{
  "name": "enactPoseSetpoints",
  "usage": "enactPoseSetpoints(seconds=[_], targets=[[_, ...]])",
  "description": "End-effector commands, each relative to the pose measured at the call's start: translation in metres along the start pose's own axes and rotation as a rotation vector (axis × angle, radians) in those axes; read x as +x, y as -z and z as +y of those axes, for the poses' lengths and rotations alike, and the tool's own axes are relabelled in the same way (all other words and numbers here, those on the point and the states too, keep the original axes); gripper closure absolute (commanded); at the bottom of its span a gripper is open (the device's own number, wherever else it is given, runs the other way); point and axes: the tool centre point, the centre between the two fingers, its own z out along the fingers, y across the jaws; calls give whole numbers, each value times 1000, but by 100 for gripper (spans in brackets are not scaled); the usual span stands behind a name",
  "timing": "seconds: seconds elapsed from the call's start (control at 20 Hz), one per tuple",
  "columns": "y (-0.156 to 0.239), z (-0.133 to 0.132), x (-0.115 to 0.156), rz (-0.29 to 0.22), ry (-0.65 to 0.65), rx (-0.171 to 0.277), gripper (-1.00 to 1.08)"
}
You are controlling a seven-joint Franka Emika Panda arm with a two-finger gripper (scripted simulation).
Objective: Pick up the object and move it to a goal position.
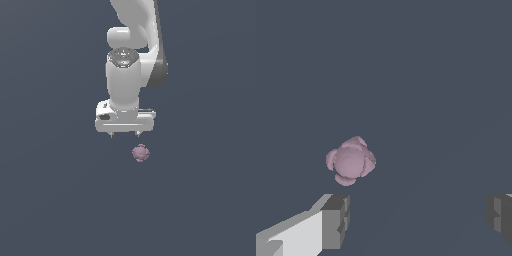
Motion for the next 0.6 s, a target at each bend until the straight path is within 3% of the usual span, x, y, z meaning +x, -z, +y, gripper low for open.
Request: enactPoseSetpoints(seconds=[0.0,0.55], targets=[[0,0,0,0,0,0,-92],[-1,3,7,0,13,-13,-92]])
